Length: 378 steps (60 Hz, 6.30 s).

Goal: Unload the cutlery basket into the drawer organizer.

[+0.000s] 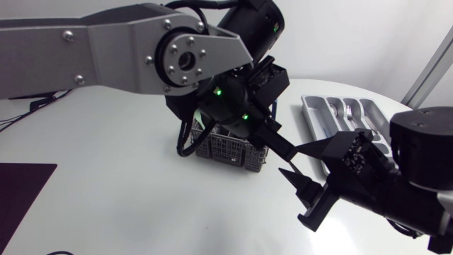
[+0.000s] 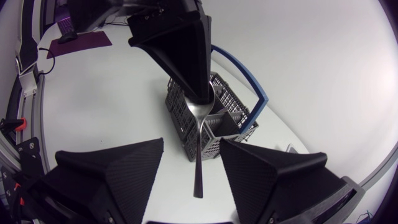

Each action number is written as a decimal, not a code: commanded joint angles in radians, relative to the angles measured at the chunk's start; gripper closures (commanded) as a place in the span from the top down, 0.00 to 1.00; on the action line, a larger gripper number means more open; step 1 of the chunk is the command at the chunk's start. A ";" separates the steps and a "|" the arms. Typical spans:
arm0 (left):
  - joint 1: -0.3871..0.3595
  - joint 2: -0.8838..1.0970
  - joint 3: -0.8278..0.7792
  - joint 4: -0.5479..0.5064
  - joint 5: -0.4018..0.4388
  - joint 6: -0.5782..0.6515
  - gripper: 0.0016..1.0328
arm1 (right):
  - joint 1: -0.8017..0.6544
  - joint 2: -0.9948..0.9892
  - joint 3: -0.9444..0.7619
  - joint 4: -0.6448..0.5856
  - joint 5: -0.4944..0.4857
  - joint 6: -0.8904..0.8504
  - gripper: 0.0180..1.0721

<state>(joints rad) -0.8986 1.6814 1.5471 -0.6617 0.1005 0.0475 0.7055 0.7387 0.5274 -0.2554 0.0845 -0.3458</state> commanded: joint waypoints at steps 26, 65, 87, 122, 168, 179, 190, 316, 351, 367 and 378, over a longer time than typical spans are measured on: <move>0.009 0.008 -0.030 -0.012 0.051 -0.028 0.03 | -0.006 0.111 -0.003 0.071 0.027 -0.045 0.15; 0.015 -0.012 -0.010 -0.019 0.061 -0.044 0.26 | -0.012 0.125 -0.004 0.045 0.031 -0.064 0.05; 0.138 -0.019 0.094 0.093 0.061 -0.109 0.70 | -0.046 0.077 -0.037 -0.047 -0.068 -0.122 0.05; 0.297 -0.138 -0.042 0.258 -0.005 -0.044 0.72 | -0.778 0.176 -0.023 -0.176 -0.601 -0.687 0.05; 0.357 -0.129 -0.255 0.367 -0.113 0.006 0.72 | -1.292 1.030 0.592 -0.401 -0.509 -1.590 0.06; 0.357 -0.123 -0.289 0.375 -0.124 0.003 0.72 | -1.293 1.120 0.635 -0.328 -0.411 -1.659 0.06; 0.349 -0.098 -0.312 0.379 -0.128 -0.009 0.72 | -1.273 1.171 0.626 -0.246 -0.358 -1.662 0.15; 0.265 0.262 0.011 0.105 -0.320 -0.282 0.18 | -1.180 0.462 0.112 -0.197 -0.667 -1.053 0.96; 0.171 0.159 -0.016 0.168 -0.482 -0.078 0.03 | -1.170 0.392 0.037 -0.157 -0.657 -1.064 0.96; 0.056 0.023 -0.070 0.223 -0.662 0.184 0.03 | -1.130 0.304 0.002 -0.163 -0.657 -1.016 0.96; 0.010 -0.061 -0.113 0.221 -0.714 0.316 0.03 | -1.077 0.249 0.017 -0.183 -0.657 -0.901 0.96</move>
<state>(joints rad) -0.8745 1.6623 1.4731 -0.4431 -0.5854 0.2890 -0.3946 1.0073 0.5518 -0.4202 -0.5724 -1.3182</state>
